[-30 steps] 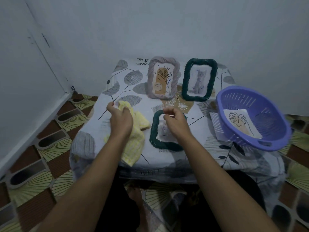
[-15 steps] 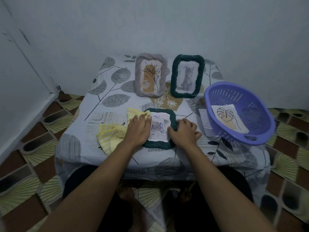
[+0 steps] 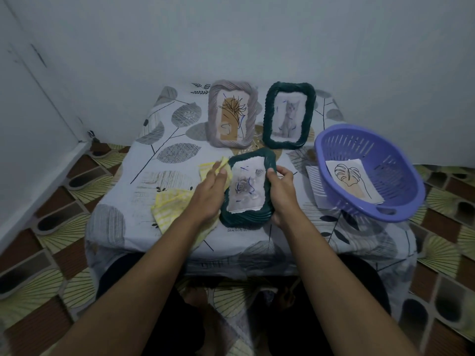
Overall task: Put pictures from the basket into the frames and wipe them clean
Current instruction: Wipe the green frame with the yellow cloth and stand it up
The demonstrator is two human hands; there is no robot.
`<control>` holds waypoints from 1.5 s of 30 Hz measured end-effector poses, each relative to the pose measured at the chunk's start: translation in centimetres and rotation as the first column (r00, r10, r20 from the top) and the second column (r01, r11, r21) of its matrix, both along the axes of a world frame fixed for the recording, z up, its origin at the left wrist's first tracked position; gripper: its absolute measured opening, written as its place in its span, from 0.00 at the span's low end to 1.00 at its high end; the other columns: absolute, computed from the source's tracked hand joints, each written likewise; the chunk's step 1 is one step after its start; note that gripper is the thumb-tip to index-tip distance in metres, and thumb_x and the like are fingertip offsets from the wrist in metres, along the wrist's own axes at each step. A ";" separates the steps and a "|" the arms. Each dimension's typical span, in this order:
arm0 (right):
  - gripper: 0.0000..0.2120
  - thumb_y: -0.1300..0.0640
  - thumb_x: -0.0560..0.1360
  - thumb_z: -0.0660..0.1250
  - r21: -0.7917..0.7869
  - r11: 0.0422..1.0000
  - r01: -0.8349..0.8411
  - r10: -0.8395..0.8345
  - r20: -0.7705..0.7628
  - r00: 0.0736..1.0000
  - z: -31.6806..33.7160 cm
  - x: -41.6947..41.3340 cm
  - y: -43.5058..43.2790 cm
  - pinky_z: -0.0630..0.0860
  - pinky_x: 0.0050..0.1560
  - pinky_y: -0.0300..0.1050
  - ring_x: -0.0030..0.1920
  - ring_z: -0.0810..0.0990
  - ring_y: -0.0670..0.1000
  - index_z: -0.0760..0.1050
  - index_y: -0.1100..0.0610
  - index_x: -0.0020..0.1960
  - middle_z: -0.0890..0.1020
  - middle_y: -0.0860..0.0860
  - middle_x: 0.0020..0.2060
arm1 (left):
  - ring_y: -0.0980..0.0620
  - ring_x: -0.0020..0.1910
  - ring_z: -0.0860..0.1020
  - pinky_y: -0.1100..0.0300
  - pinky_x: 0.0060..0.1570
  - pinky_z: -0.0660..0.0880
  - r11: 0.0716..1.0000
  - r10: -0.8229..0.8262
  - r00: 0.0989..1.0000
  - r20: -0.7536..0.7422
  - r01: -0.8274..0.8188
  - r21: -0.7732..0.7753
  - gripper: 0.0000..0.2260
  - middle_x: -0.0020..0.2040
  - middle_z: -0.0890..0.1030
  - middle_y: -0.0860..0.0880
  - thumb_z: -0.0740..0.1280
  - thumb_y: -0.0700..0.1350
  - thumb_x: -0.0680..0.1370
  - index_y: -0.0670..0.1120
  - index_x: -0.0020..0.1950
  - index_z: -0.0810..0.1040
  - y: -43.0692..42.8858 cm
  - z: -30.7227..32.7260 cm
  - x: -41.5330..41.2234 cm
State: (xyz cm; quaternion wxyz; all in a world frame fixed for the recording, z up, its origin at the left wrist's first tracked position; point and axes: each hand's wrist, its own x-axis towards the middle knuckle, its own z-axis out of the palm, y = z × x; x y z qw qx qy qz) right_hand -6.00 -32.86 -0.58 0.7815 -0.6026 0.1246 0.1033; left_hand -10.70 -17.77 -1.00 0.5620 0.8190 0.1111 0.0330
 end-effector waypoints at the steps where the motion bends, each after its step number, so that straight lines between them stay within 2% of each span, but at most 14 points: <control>1: 0.11 0.56 0.84 0.58 0.018 1.000 0.010 -0.011 0.020 1.000 0.0 0.0 0.1 0.82 0.48 0.53 0.46 0.83 0.56 0.66 0.56 0.66 0.82 0.58 0.50 | 0.55 0.78 0.55 0.59 0.74 0.50 0.997 -0.068 0.997 0.028 0.067 0.034 0.22 0.78 0.57 0.57 0.51 0.56 0.85 0.56 0.80 0.57 -0.2 0.3 -0.1; 3: 0.12 0.56 0.85 0.57 0.069 0.997 0.026 -0.031 0.078 0.996 0.2 0.0 0.3 0.81 0.53 0.55 0.53 0.83 0.59 0.72 0.58 0.65 0.83 0.59 0.54 | 0.58 0.79 0.45 0.56 0.77 0.42 0.960 -0.216 0.975 0.046 0.204 0.191 0.22 0.77 0.50 0.61 0.50 0.54 0.86 0.57 0.81 0.51 -1.0 0.5 -0.4; 6: 0.12 0.57 0.86 0.55 0.044 0.997 0.068 -0.076 0.203 0.976 1.2 0.1 0.4 0.78 0.60 0.53 0.57 0.82 0.56 0.77 0.54 0.58 0.84 0.54 0.54 | 0.56 0.79 0.39 0.53 0.77 0.37 0.796 -0.400 0.916 0.031 0.330 0.507 0.27 0.81 0.44 0.57 0.45 0.54 0.82 0.54 0.81 0.44 -2.4 -0.3 -1.2; 12: 0.12 0.57 0.85 0.55 0.009 0.995 0.099 -0.098 0.267 0.959 1.6 0.1 0.0 0.74 0.67 0.57 0.61 0.81 0.55 0.77 0.51 0.59 0.83 0.53 0.58 | 0.58 0.79 0.35 0.49 0.77 0.36 0.611 -0.436 0.899 0.037 0.266 0.745 0.30 0.80 0.38 0.59 0.35 0.63 0.79 0.56 0.80 0.37 -3.1 -1.4 -3.2; 17: 0.15 0.59 0.85 0.55 0.016 0.999 -0.039 0.032 0.300 0.953 1.7 -1.6 1.0 0.80 0.57 0.47 0.54 0.83 0.51 0.75 0.60 0.66 0.84 0.55 0.56 | 0.53 0.79 0.35 0.46 0.77 0.35 0.686 -0.185 0.983 0.006 0.126 0.716 0.37 0.81 0.38 0.53 0.31 0.67 0.75 0.50 0.81 0.36 -1.1 0.1 0.5; 19: 0.14 0.59 0.85 0.55 0.004 0.999 -0.037 0.034 0.328 0.944 2.2 -1.6 1.3 0.80 0.55 0.43 0.52 0.83 0.49 0.76 0.59 0.65 0.84 0.53 0.54 | 0.54 0.79 0.34 0.48 0.77 0.36 0.719 -0.241 0.968 0.075 0.126 0.683 0.37 0.81 0.37 0.50 0.33 0.65 0.77 0.47 0.81 0.37 -1.5 0.4 0.3; 22: 0.13 0.57 0.85 0.57 -0.047 0.999 0.018 0.000 0.358 0.934 3.0 -0.9 1.0 0.78 0.59 0.50 0.53 0.82 0.49 0.78 0.55 0.62 0.85 0.51 0.52 | 0.54 0.79 0.36 0.50 0.78 0.39 0.718 -0.463 0.863 0.201 0.232 0.656 0.31 0.81 0.38 0.48 0.41 0.59 0.82 0.45 0.81 0.39 -2.5 -0.3 -2.0; 25: 0.14 0.57 0.85 0.57 -0.051 0.998 0.034 -0.013 0.366 0.931 2.9 -0.6 0.2 0.76 0.65 0.53 0.58 0.82 0.50 0.76 0.56 0.65 0.84 0.51 0.57 | 0.51 0.80 0.40 0.52 0.78 0.40 0.636 -0.604 0.769 0.210 0.306 0.708 0.29 0.82 0.41 0.49 0.45 0.54 0.83 0.45 0.81 0.42 -1.9 -2.1 -3.8; 27: 0.15 0.57 0.85 0.56 -0.026 0.999 0.020 -0.008 0.369 0.930 2.8 -0.6 0.0 0.76 0.65 0.54 0.60 0.82 0.51 0.74 0.59 0.68 0.83 0.52 0.58 | 0.51 0.81 0.40 0.49 0.78 0.41 0.585 -0.611 0.768 0.192 0.275 0.763 0.28 0.82 0.42 0.51 0.46 0.54 0.83 0.48 0.82 0.42 -0.6 -3.0 -3.8; 31: 0.14 0.58 0.85 0.56 0.016 0.999 -0.042 0.033 0.369 0.929 3.1 -1.2 0.4 0.80 0.58 0.47 0.56 0.83 0.49 0.74 0.57 0.67 0.85 0.50 0.55 | 0.52 0.79 0.33 0.44 0.77 0.38 0.612 -0.404 0.900 0.164 0.133 0.779 0.30 0.80 0.36 0.58 0.34 0.64 0.80 0.55 0.80 0.36 1.7 -2.1 -1.8; 36: 0.12 0.59 0.85 0.56 0.061 0.992 -0.110 0.079 0.377 0.923 3.3 -2.2 1.7 0.79 0.58 0.47 0.55 0.83 0.51 0.78 0.51 0.60 0.85 0.51 0.54 | 0.50 0.78 0.32 0.46 0.77 0.34 0.688 -0.214 0.957 0.195 0.007 0.726 0.34 0.81 0.36 0.49 0.35 0.63 0.79 0.47 0.81 0.36 0.5 1.5 0.5; 40: 0.13 0.61 0.85 0.56 0.057 0.995 -0.077 0.048 0.402 0.914 4.3 -1.6 1.1 0.78 0.47 0.35 0.46 0.84 0.41 0.78 0.51 0.55 0.86 0.42 0.42 | 0.51 0.80 0.38 0.47 0.79 0.41 0.686 -0.442 0.860 0.256 0.140 0.714 0.32 0.82 0.40 0.45 0.41 0.58 0.82 0.42 0.81 0.41 -1.8 1.3 -1.4; 43: 0.12 0.61 0.85 0.56 0.076 0.996 -0.043 0.010 0.390 0.921 4.3 -1.1 0.1 0.79 0.51 0.38 0.49 0.84 0.42 0.77 0.52 0.58 0.86 0.43 0.45 | 0.49 0.81 0.41 0.45 0.78 0.43 0.594 -0.591 0.768 0.246 0.208 0.777 0.30 0.82 0.43 0.46 0.44 0.55 0.83 0.42 0.81 0.43 -0.9 -0.6 -2.6; 45: 0.12 0.60 0.85 0.56 0.096 0.995 -0.036 -0.003 0.375 0.927 4.2 -1.1 -0.3 0.80 0.55 0.43 0.52 0.84 0.46 0.77 0.53 0.60 0.86 0.46 0.49 | 0.50 0.81 0.41 0.42 0.78 0.44 0.546 -0.594 0.774 0.219 0.188 0.816 0.30 0.82 0.42 0.48 0.40 0.59 0.83 0.46 0.81 0.41 0.3 -1.7 -2.6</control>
